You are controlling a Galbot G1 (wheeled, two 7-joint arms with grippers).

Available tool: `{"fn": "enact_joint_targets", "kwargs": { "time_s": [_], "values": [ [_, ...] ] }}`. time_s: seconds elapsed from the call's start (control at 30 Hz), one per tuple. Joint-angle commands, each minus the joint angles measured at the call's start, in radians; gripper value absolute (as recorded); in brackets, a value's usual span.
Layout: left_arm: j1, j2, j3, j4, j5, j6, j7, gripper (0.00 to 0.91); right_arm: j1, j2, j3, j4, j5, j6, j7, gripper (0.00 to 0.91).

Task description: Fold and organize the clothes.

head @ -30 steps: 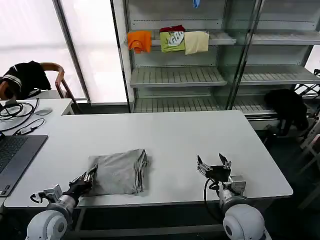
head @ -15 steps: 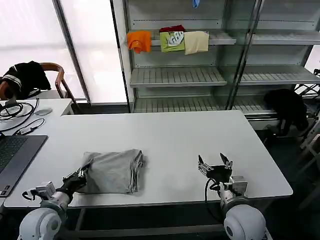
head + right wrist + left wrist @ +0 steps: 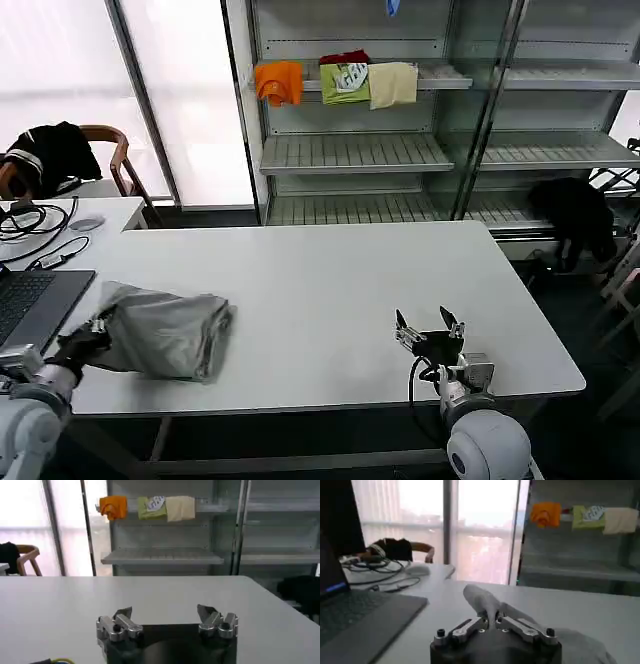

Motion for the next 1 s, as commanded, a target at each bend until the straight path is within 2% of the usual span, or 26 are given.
{"fn": "enact_joint_targets", "kwargs": {
  "time_s": [0.03, 0.23, 0.37, 0.57, 0.7, 0.87, 1.0],
  "values": [
    [-0.027, 0.133, -0.147, -0.031, 0.017, 0.005, -0.001, 0.010, 0.002, 0.001, -0.001, -0.001, 0.002, 0.001, 0.000, 0.907],
    [-0.043, 0.141, -0.142, -0.094, 0.068, 0.010, 0.009, 0.010, 0.000, 0.000, 0.002, 0.000, 0.002, 0.001, 0.001, 0.907],
    [-0.037, 0.111, -0.080, -0.137, 0.123, 0.003, 0.021, 0.010, -0.010, 0.002, 0.006, 0.000, 0.001, 0.003, 0.002, 0.907],
    [-0.025, 0.022, 0.191, -0.181, 0.221, -0.004, 0.023, 0.020, -0.035, 0.009, 0.013, 0.010, -0.011, 0.006, 0.003, 0.907],
    [-0.047, -0.032, 0.388, -0.197, 0.217, 0.030, -0.010, 0.010, -0.055, 0.011, 0.031, 0.016, -0.017, 0.007, 0.004, 0.907],
    [-0.144, -0.084, 0.551, -0.157, 0.216, 0.049, -0.044, 0.010, -0.093, 0.011, 0.048, 0.021, -0.029, 0.018, 0.003, 0.907],
    [-0.187, -0.093, 0.654, -0.158, 0.211, 0.089, -0.078, 0.010, -0.099, 0.016, 0.062, 0.007, -0.032, 0.021, 0.005, 0.907]
  ]
}}
